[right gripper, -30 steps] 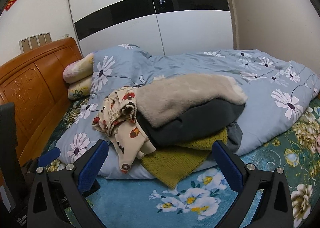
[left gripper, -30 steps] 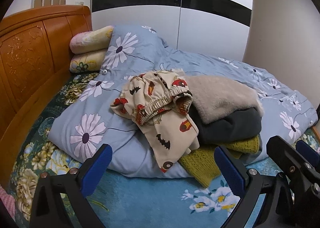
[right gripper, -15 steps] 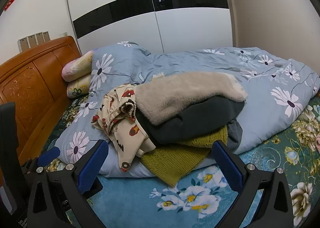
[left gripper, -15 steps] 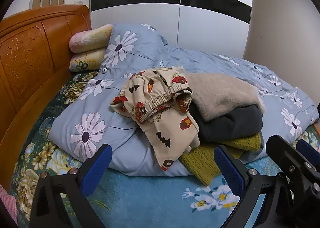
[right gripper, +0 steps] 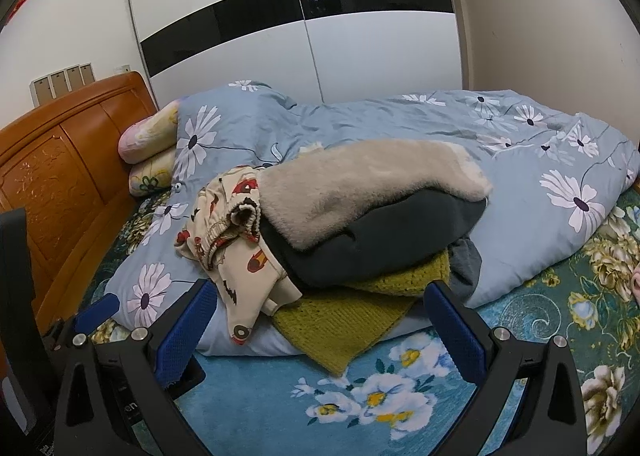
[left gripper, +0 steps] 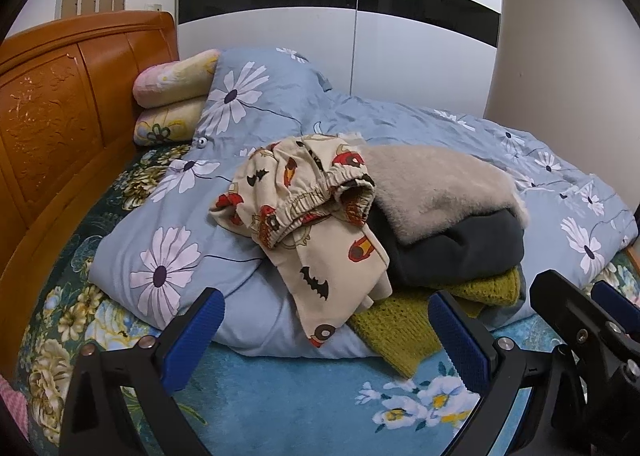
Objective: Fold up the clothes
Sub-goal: 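Approach the clothes pile with both grippers open, then grasp the beige fuzzy sweater with the left gripper and lift it off the pile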
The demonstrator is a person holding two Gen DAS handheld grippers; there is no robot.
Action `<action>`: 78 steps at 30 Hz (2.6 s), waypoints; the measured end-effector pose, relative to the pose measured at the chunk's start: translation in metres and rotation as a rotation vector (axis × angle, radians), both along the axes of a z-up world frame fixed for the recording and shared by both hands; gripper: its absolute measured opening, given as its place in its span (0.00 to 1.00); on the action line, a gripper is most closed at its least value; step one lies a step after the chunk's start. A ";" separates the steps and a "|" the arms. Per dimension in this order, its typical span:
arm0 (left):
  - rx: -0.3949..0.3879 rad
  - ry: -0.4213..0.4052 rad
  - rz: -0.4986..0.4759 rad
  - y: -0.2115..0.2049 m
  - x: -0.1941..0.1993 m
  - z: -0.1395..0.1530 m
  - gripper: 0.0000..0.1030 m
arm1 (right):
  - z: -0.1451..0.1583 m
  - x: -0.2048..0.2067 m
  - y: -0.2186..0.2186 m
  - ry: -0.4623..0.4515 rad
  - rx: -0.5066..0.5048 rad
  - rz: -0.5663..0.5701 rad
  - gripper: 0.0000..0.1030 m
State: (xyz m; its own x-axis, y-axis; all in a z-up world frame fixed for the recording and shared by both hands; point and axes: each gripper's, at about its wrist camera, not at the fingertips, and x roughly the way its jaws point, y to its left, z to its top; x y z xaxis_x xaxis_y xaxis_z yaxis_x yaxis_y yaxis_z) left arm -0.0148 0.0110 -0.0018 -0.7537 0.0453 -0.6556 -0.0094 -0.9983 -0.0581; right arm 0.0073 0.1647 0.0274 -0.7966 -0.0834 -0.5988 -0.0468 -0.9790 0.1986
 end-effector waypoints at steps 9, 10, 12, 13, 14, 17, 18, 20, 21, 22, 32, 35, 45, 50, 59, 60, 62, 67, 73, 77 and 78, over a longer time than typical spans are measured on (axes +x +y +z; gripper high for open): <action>-0.004 -0.041 -0.013 0.019 -0.014 -0.011 1.00 | -0.010 -0.012 0.018 -0.020 -0.010 -0.006 1.00; -0.009 -0.043 -0.014 0.021 -0.016 -0.012 1.00 | -0.011 -0.013 0.020 -0.022 -0.012 -0.007 1.00; -0.016 -0.047 -0.014 0.025 -0.018 -0.013 1.00 | -0.013 -0.015 0.023 -0.026 -0.017 -0.007 1.00; -0.019 -0.049 -0.015 0.027 -0.018 -0.013 1.00 | -0.014 -0.016 0.025 -0.027 -0.019 -0.007 1.00; -0.022 -0.049 -0.016 0.029 -0.019 -0.014 1.00 | -0.015 -0.017 0.027 -0.029 -0.022 -0.007 1.00; -0.035 -0.049 -0.021 0.033 -0.021 -0.014 1.00 | -0.018 -0.020 0.032 -0.034 -0.030 -0.008 1.00; -0.038 -0.049 -0.020 0.034 -0.022 -0.014 1.00 | -0.019 -0.021 0.033 -0.036 -0.032 -0.008 1.00; -0.042 -0.050 -0.018 0.036 -0.024 -0.015 1.00 | -0.021 -0.023 0.036 -0.039 -0.038 -0.008 1.00; -0.035 -0.054 -0.020 0.037 -0.025 -0.016 1.00 | -0.023 -0.024 0.038 -0.041 -0.042 -0.009 1.00; -0.019 -0.061 -0.025 0.037 -0.027 -0.018 1.00 | -0.024 -0.024 0.040 -0.041 -0.049 -0.008 1.00; 0.030 -0.065 -0.006 0.047 -0.090 -0.005 1.00 | -0.047 -0.007 0.097 -0.074 -0.125 -0.079 1.00; -0.089 -0.038 -0.092 0.087 -0.116 0.002 1.00 | -0.059 0.002 0.120 -0.098 -0.157 -0.121 1.00; -0.477 -0.001 -0.377 0.225 -0.159 -0.037 1.00 | -0.086 0.022 0.178 -0.151 -0.224 -0.210 1.00; -0.595 0.000 -0.406 0.270 -0.179 -0.056 0.99 | -0.099 0.025 0.189 -0.180 -0.223 -0.212 1.00; -0.661 -0.022 -0.359 0.312 -0.224 -0.053 0.21 | -0.103 0.036 0.205 -0.207 -0.225 -0.245 1.00; -0.628 -0.017 -0.349 0.312 -0.225 -0.047 0.18 | -0.102 0.038 0.207 -0.206 -0.223 -0.251 1.00; -0.590 0.041 -0.317 0.310 -0.219 -0.028 0.13 | -0.099 0.043 0.211 -0.204 -0.217 -0.264 1.00; -0.444 0.107 -0.271 0.277 -0.206 0.036 0.10 | -0.090 0.053 0.221 -0.198 -0.204 -0.296 1.00; -0.262 0.225 -0.213 0.198 -0.174 0.141 0.09 | -0.068 0.069 0.224 -0.173 -0.172 -0.316 1.00; -0.142 0.335 -0.214 0.148 -0.125 0.209 0.09 | -0.038 0.084 0.209 -0.122 -0.140 -0.304 1.00; -0.112 0.367 -0.219 0.134 -0.111 0.228 0.09 | -0.030 0.088 0.205 -0.107 -0.128 -0.298 1.00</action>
